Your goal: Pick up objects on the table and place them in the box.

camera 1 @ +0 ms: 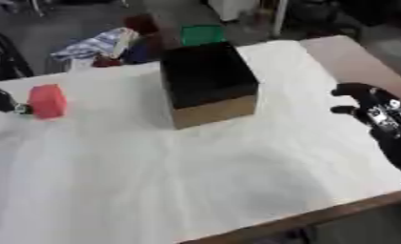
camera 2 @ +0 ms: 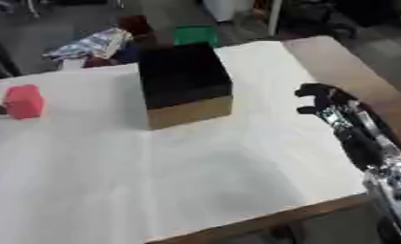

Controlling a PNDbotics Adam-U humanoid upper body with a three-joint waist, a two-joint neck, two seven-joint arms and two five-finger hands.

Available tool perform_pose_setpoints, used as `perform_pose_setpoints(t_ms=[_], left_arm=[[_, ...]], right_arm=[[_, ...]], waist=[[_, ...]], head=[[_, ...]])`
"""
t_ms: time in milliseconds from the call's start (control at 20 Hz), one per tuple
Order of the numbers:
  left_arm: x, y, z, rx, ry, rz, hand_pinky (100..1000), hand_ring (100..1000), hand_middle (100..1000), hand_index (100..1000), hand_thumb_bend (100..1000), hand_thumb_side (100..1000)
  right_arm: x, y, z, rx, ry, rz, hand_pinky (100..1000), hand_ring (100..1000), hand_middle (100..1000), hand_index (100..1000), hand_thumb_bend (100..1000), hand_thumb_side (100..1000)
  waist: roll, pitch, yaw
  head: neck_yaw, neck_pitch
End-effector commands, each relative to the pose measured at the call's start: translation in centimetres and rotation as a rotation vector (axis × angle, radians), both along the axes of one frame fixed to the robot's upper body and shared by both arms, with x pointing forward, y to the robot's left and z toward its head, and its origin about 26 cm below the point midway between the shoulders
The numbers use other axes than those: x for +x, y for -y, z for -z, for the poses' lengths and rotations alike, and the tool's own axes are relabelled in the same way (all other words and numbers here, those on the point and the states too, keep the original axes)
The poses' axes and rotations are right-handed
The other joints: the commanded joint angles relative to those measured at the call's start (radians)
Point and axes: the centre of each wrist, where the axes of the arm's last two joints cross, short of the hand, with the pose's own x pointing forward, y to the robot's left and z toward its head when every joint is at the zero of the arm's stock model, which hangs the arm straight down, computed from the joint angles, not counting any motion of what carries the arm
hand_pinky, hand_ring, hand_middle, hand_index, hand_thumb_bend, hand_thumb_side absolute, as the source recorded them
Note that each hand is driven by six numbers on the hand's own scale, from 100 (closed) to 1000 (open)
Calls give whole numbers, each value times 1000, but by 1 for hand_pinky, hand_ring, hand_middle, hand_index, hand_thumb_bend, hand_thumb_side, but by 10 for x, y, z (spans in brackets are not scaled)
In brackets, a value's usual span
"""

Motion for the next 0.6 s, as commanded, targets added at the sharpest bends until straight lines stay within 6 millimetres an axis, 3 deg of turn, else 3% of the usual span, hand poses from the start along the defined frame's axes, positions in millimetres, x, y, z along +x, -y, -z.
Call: perform_pose_setpoints(t_ms=[50,400,600], left_arm=[[1,-2,-20,20,46,-1,657,732,554,709,797,100],[2,-2,-20,34,43,-18,665,753,573,712,797,100],[2,-2,-20,44,48,-33,701,807,648,738,797,100]], right_arm=[[1,4,-9,-19,24,-3,790,1000,757,839,100,713],[1,4,-9,-18,23,-4,790,1000,757,839,100,714],[1,4,-9,-18,24,-7,790,1000,757,839,100,715]], waist=[[-2,-14,0],[-2,-13,0],[0,-10,-2]], head=[[0,-4],[-1,-8],[-3,-11]])
